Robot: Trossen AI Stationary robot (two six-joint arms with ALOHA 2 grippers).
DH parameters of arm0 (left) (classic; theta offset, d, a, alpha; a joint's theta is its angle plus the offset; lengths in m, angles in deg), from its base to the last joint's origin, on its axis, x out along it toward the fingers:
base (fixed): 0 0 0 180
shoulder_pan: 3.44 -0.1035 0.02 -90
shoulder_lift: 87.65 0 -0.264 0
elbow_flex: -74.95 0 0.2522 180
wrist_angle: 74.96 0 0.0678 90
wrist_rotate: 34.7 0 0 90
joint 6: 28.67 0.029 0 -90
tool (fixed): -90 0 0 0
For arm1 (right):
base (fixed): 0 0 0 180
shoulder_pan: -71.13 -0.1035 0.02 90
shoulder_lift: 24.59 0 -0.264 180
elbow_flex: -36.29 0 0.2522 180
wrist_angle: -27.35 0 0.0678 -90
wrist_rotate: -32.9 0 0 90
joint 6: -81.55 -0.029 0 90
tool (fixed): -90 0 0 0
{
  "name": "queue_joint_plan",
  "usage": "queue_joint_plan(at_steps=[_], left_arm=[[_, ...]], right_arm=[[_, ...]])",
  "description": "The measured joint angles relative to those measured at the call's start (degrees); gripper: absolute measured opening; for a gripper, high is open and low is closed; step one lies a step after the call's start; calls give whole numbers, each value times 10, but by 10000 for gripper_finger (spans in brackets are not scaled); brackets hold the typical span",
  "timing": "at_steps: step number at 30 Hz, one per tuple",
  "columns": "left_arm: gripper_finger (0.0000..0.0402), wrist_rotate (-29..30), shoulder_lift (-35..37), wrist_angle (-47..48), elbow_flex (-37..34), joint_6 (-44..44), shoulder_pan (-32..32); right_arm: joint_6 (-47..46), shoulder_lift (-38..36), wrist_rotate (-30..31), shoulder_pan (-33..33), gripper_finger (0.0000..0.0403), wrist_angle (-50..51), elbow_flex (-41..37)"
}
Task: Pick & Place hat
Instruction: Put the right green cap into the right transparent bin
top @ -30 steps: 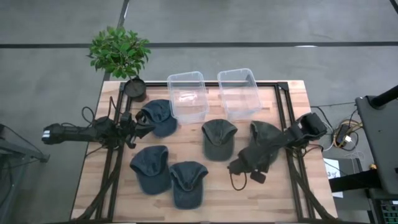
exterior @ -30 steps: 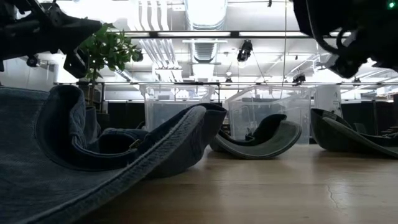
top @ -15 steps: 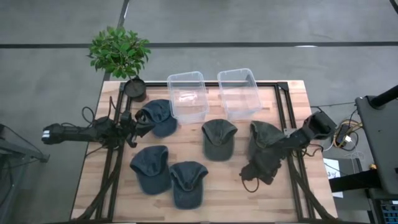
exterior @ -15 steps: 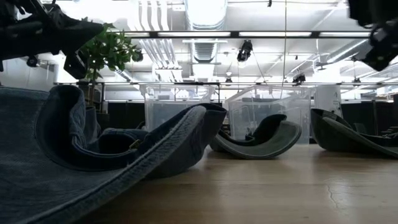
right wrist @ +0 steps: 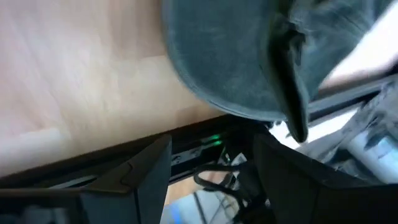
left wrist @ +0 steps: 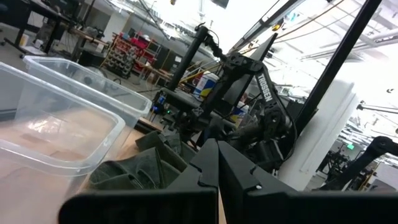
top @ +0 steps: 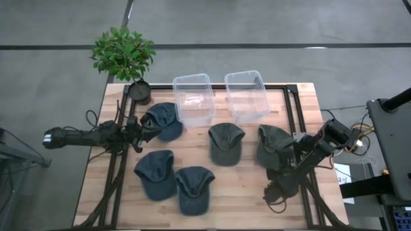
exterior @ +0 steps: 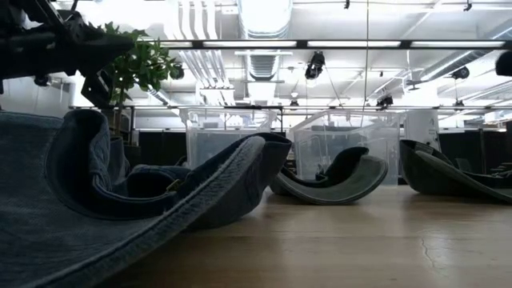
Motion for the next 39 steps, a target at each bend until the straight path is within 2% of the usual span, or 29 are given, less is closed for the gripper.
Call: queue_joint_plan(at_steps=[8,17,32,39], left_arm=[[0,0,0,1,0,-1,0],[0,0,0,5,0,-1,0],[0,0,0,16,0,-6,0],[0,0,0,19,0,-11,0]], right_arm=[[-15,0,15,-12,221,-7,-27],[43,0,30,-13,221,-60,-29],[53,0,50,-12,221,-101,-77],[41,0,102,-12,191,-103,-103]])
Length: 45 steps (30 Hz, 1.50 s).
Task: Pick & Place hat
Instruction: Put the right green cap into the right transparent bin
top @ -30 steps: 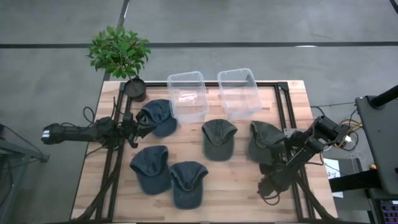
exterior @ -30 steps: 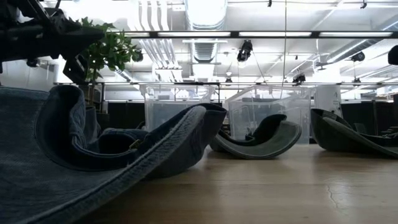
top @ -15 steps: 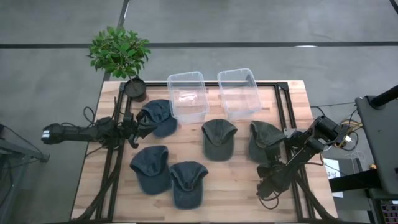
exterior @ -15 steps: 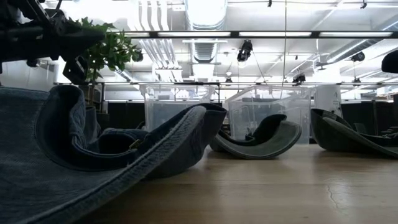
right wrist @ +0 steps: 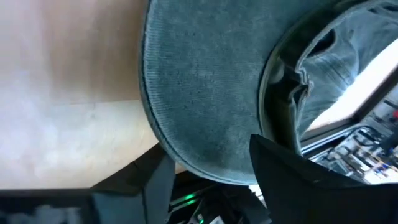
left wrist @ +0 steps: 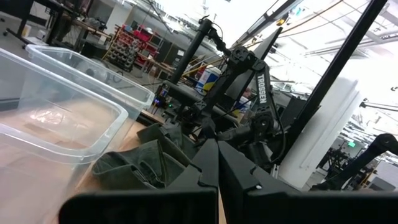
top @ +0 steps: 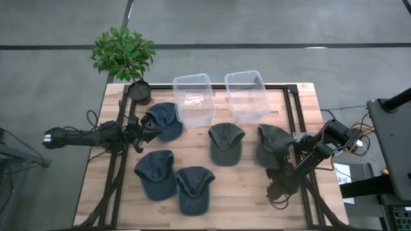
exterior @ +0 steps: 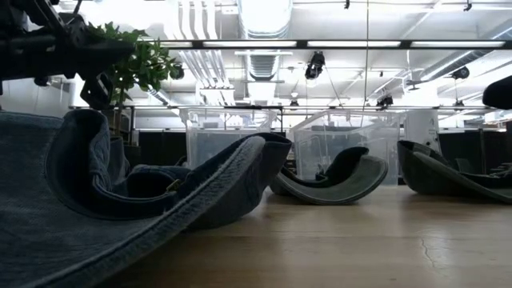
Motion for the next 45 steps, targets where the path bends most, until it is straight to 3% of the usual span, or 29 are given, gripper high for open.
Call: queue_joint_plan(at_steps=[4,10,21,28,45], left_arm=[[0,0,0,2,0,0,0],[0,3,0,2,0,-1,0],[0,3,0,1,0,-52,0],[0,4,0,-6,0,-81,0],[0,13,0,-6,0,-71,0]], right_arm=[[-11,0,6,0,140,-3,-3],[-22,0,24,1,22,2,5],[-64,0,126,0,11,152,126],[90,11,141,0,10,150,223],[227,15,251,9,10,152,400]])
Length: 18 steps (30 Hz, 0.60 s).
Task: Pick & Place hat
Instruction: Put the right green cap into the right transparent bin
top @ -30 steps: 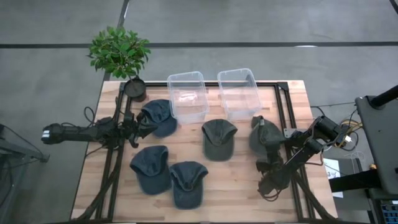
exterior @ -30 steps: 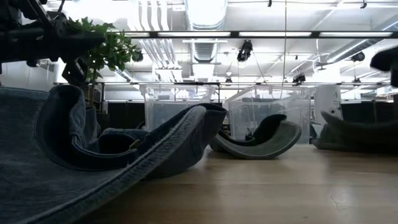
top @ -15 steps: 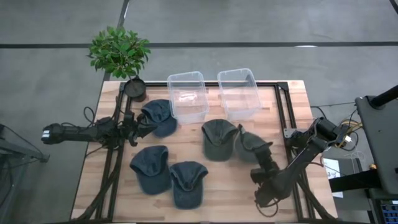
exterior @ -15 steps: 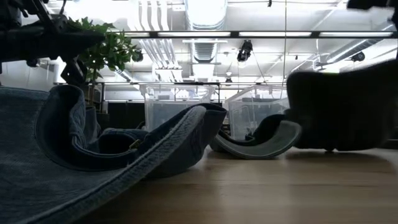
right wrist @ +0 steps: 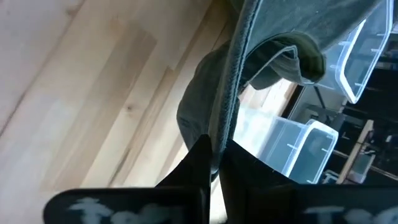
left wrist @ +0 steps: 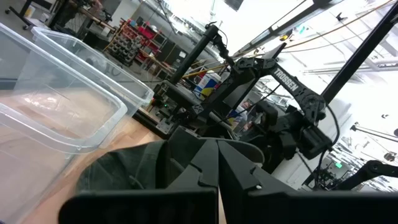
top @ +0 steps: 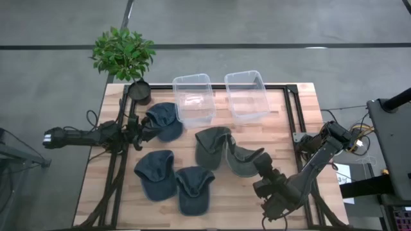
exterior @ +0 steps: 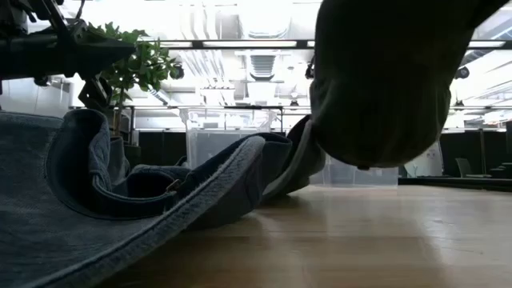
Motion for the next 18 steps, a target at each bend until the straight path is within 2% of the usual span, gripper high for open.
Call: queue_joint_plan(at_steps=[13,18], left_arm=[[0,0,-1,8,0,-1,0],[0,0,-1,10,0,0,0]], right_arm=[[88,-24,22,29,10,0,48],[119,-47,102,29,11,0,71]])
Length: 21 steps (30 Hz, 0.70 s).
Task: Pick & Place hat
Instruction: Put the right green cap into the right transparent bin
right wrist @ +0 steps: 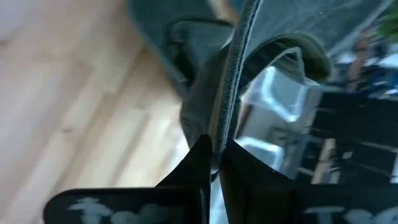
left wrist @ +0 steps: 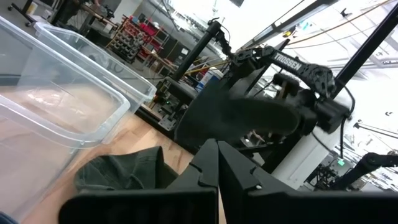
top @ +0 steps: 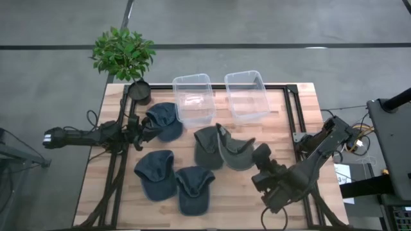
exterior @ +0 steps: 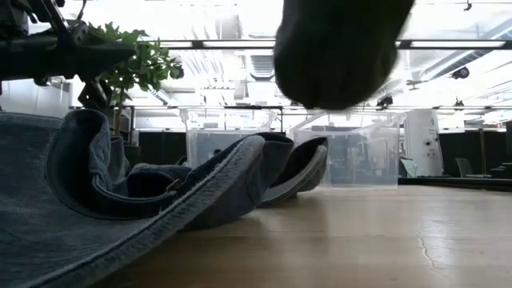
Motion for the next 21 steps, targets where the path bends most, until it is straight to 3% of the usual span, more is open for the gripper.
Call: queue_joint_plan(at_steps=[8,15,21], left_arm=[[0,0,-3,7,0,0,0],[0,0,-3,7,0,-1,0],[0,0,-3,7,0,-6,0]], right_arm=[[83,-34,116,22,11,0,15],[118,-70,136,99,11,0,-29],[216,-87,204,174,11,1,-84]])
